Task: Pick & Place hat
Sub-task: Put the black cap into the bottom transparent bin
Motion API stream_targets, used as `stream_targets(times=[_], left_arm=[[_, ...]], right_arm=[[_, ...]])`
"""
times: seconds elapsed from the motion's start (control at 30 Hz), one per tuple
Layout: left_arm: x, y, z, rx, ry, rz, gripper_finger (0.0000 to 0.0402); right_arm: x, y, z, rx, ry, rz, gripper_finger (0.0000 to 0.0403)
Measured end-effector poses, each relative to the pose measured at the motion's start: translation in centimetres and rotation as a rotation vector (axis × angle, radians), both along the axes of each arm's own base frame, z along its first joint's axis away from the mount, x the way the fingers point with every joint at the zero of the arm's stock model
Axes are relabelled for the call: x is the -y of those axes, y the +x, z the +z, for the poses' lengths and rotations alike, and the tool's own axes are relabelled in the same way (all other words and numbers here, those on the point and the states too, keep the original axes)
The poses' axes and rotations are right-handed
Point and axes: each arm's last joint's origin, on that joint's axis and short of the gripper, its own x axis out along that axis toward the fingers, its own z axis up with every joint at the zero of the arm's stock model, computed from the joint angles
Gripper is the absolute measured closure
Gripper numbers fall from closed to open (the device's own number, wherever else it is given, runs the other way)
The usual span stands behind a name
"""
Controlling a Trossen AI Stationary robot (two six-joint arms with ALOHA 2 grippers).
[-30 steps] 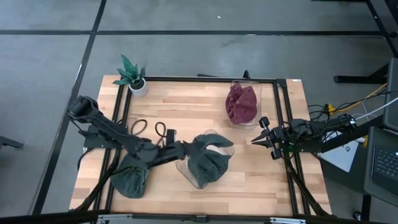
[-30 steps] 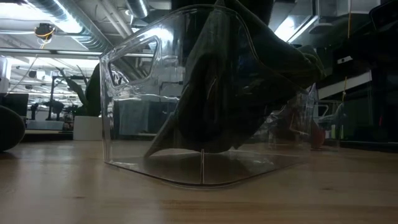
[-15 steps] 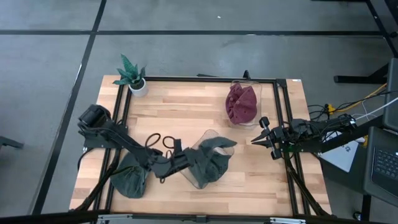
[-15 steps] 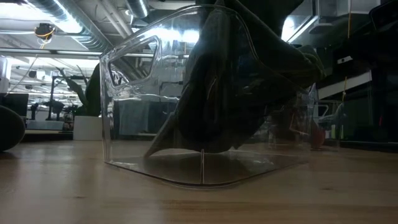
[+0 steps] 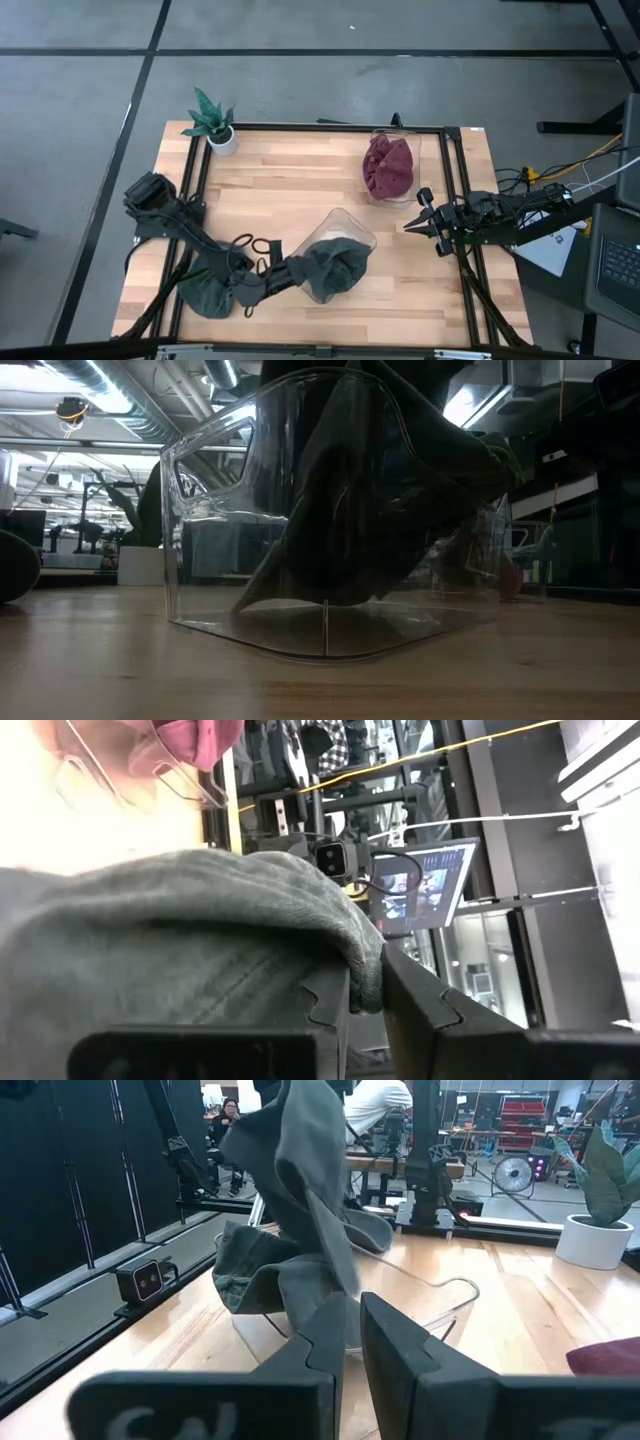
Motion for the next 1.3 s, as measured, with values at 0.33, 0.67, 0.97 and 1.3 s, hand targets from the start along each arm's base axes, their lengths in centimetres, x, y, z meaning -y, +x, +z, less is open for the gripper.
stream_targets(times=[0.33,0.67,0.97,1.3], left_arm=[[0.5,-0.5,-0.8,-0.042,0.000,0.015,0.0365],[-0.6,0.3,-1.8,-0.112,-0.009,-0.035,0.0365],[-1.5,2.8,-5.4,-0.174,-0.049,-0.097,0.0365],[-2.8,5.0,-8.0,-0.216,-0.096,-0.215,0.0365]], right_arm=[[0.0,0.0,0.0,0.000,0.000,0.000,0.0366],[0.0,0.0,0.0,0.000,0.000,0.000,0.0366],[0.0,0.0,0.0,-0.001,-0.001,0.000,0.0366],[0.0,0.0,0.0,0.000,0.000,0.000,0.0366]])
